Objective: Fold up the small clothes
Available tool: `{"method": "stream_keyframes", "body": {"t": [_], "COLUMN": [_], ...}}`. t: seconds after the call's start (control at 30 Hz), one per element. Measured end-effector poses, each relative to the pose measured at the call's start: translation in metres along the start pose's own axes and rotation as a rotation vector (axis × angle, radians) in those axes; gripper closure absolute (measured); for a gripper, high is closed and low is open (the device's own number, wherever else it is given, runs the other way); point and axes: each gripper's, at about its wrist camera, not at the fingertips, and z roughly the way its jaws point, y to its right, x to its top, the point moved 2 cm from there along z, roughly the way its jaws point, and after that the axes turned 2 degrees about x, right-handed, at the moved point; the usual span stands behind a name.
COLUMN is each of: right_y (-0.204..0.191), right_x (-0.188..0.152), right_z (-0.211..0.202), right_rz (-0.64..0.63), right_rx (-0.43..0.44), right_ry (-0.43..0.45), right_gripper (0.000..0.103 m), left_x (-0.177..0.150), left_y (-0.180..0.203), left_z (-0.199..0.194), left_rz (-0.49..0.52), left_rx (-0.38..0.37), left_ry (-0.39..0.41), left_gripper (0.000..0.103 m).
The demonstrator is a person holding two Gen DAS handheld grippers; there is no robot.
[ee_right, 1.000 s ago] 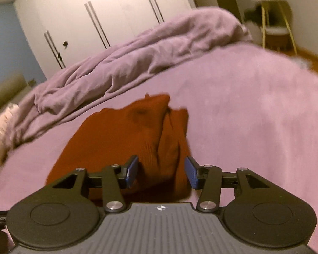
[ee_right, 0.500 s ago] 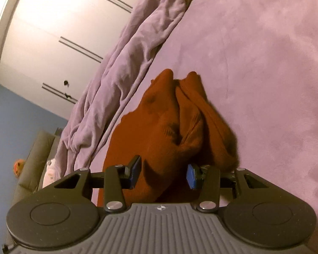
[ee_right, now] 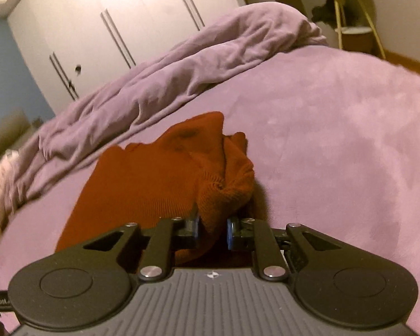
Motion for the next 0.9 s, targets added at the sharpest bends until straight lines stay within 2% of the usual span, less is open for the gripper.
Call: {"method": "stream_keyframes", "body": {"t": [0.17,0.27,0.37,0.47,0.6,0.73,0.8,0.9], "right_y": [0.006,-0.001,-0.024,-0.051,-0.081,-0.091,-0.088,-0.075], "right_x": [0.006,0.016,0.025,0.029,0.047,0.067,0.073,0.064], "right_z": [-0.027,-0.045,-0.041,-0.013,0.037,0.081,0.103,0.126], "right_rz": [0.011,-0.058,-0.190,-0.316,-0.418,-0.428,-0.429,-0.490], "right_rx": [-0.018,-0.075,-0.034,0.053,0.071,0.086,0.051,-0.017], "right_ry": [0.034,0.110,0.141,0.105,0.066,0.032,0.014,-0.028], "right_gripper": [0.073,0.073,0.073,0.074,0.074,0.074,0.074,0.073], "left_x": [0.006,0.020,0.038,0.057,0.082,0.097,0.100,0.097], "left_y": [-0.015,-0.021,-0.018,-0.004,0.016,0.028,0.036,0.048], "left_z": [-0.016,-0.019,-0.018,-0.011,0.017,0.046,0.062,0.089], "left_rz": [-0.038,-0.080,-0.118,-0.109,-0.095,-0.130,-0.144,-0.120], "left_rx": [0.038,0.035,-0.012,-0.042,-0.041,-0.032,-0.039,-0.056], "left_ry": [0.085,0.115,0.126,0.156,0.139,0.122,0.110,0.081], "left_gripper": [0.006,0.006,0.006,0.006,0.006,0.006,0.006,0.005]}}
